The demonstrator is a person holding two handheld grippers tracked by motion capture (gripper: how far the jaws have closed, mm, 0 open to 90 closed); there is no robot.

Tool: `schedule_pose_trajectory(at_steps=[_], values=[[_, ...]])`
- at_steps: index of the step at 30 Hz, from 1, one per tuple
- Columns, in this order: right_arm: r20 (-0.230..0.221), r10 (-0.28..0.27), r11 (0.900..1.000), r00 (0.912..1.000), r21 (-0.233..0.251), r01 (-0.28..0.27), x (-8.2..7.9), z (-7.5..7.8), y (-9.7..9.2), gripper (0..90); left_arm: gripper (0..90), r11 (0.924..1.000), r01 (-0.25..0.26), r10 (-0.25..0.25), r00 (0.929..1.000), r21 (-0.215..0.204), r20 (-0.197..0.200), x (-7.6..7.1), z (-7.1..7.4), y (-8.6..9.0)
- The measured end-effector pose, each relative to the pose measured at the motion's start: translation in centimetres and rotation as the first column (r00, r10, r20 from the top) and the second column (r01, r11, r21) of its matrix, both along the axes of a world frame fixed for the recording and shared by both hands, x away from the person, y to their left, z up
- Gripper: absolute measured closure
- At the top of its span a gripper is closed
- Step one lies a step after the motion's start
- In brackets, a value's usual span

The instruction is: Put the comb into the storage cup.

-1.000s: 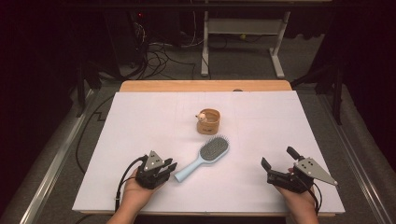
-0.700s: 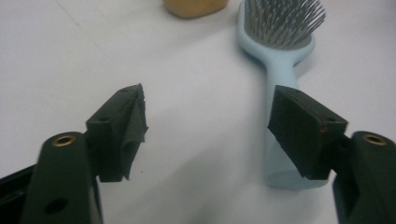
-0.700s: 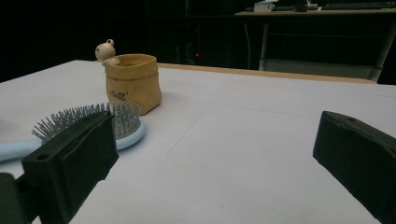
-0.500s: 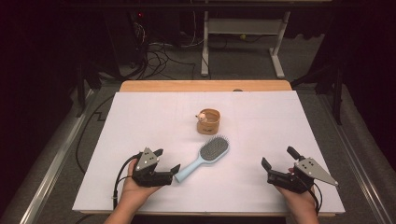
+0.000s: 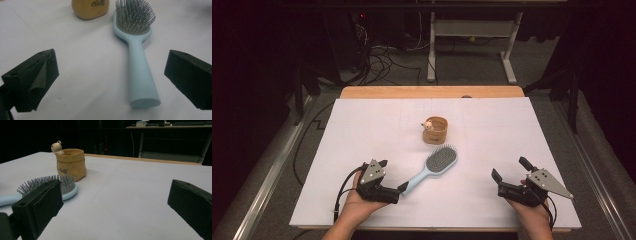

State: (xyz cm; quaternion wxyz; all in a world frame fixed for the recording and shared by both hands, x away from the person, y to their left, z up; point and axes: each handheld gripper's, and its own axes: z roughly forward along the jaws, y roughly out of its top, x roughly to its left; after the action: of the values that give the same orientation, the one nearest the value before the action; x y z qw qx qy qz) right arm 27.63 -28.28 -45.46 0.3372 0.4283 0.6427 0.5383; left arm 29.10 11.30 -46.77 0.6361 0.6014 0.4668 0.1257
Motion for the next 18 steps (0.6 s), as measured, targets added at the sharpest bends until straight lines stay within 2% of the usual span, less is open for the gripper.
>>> schedule_pose_trajectory(at_steps=[2, 4, 5, 7, 10, 13, 15, 18], values=[[0.000, -0.002, 1.0000, 1.0000, -0.001, 0.002, 0.0, 0.0, 0.0, 0.3, 0.4, 0.9999, 0.003, -0.003, 1.0000, -0.011, -0.004, 0.0, 0.3, -0.3], [0.000, -0.004, 1.0000, 1.0000, 0.000, 0.004, 0.0, 0.0, 0.0, 0.3, 0.4, 0.9999, 0.005, -0.005, 1.0000, 0.009, 0.002, 0.2, 0.7, -0.7], [-0.001, -0.005, 1.0000, 1.0000, 0.000, 0.005, 0.0, 0.0, -0.1, 0.3, 0.4, 0.9999, 0.002, -0.002, 1.0000, 0.014, 0.003, 0.4, 0.9, -1.0], [0.000, -0.005, 1.0000, 1.0000, -0.001, 0.005, 0.0, 0.0, -0.1, 0.3, 0.4, 1.0000, 0.000, 0.000, 1.0000, -0.007, -0.001, 0.9, 1.4, -1.5], [0.002, -0.004, 1.0000, 1.0000, -0.001, 0.004, 0.0, 0.0, -0.1, 0.3, 0.4, 0.9993, 0.013, -0.013, 0.9998, 0.034, -0.013, 1.9, 1.8, -2.7], [-0.001, -0.002, 1.0000, 1.0000, 0.000, 0.002, 0.1, 0.0, -0.1, 0.3, 0.4, 0.9990, 0.040, -0.039, 0.9990, 0.020, -0.023, 2.9, 2.3, -4.0], [0.000, -0.003, 1.0000, 1.0000, 0.002, 0.003, 0.1, 0.0, -0.1, 0.3, 0.4, 0.9977, 0.045, -0.042, 0.9974, 0.051, -0.058, 3.7, 2.5, -5.2], [-0.001, -0.006, 1.0000, 1.0000, 0.004, 0.006, 0.1, 0.0, -0.2, 0.3, 0.5, 0.9945, 0.051, -0.043, 0.9955, 0.092, -0.084, 4.7, 2.5, -6.5]])
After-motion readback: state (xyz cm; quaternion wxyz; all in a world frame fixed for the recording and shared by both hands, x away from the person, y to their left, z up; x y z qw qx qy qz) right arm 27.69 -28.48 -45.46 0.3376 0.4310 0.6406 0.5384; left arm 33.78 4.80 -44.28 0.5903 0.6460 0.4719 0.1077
